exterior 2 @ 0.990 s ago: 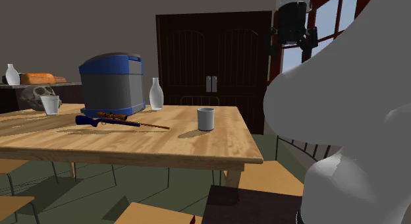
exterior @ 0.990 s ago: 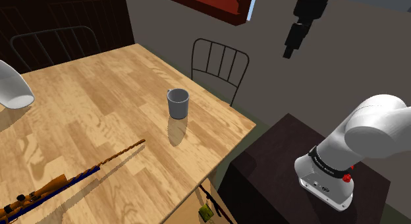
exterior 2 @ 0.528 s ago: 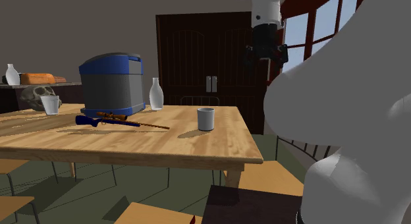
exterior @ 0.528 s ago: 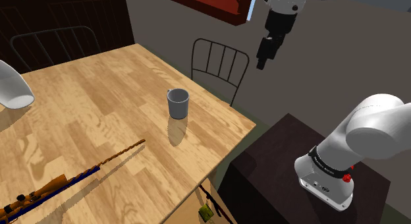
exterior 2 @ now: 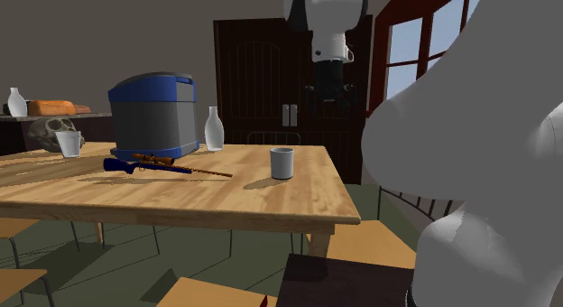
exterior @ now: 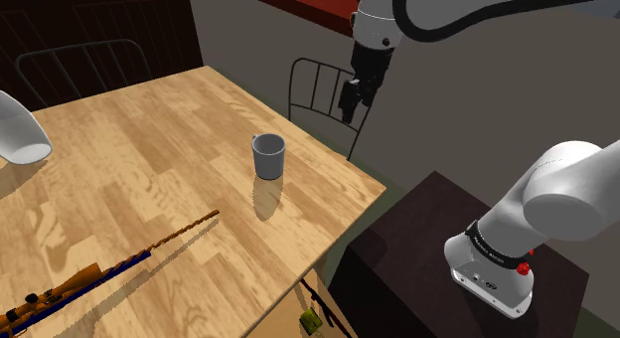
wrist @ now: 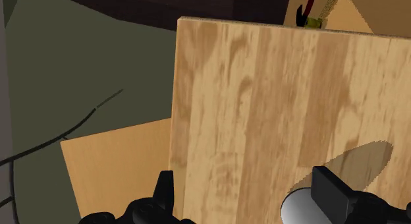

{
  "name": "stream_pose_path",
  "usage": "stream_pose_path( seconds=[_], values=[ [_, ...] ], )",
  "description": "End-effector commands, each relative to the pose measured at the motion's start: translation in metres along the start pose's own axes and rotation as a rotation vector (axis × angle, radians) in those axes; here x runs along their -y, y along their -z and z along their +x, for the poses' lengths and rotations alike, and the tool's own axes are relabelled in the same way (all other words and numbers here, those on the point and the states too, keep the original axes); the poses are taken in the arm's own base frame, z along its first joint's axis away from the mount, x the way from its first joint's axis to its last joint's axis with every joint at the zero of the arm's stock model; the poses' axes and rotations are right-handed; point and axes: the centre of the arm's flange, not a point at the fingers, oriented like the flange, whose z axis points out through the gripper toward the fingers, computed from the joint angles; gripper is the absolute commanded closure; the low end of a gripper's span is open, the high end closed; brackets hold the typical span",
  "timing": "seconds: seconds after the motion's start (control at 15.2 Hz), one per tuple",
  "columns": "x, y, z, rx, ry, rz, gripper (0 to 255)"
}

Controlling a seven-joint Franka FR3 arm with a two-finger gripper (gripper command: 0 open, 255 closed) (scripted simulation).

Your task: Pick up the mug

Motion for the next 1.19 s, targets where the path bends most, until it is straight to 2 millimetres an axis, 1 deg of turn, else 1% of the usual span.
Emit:
stream_pose_path(
  seconds=[0.0, 1.12],
  values=[
    [0.02, -0.009, 0.016, -0.01, 0.003, -0.002, 0],
    [0.175, -0.097, 0.145, -0.089, 0.027, -0.028, 0]
  ],
)
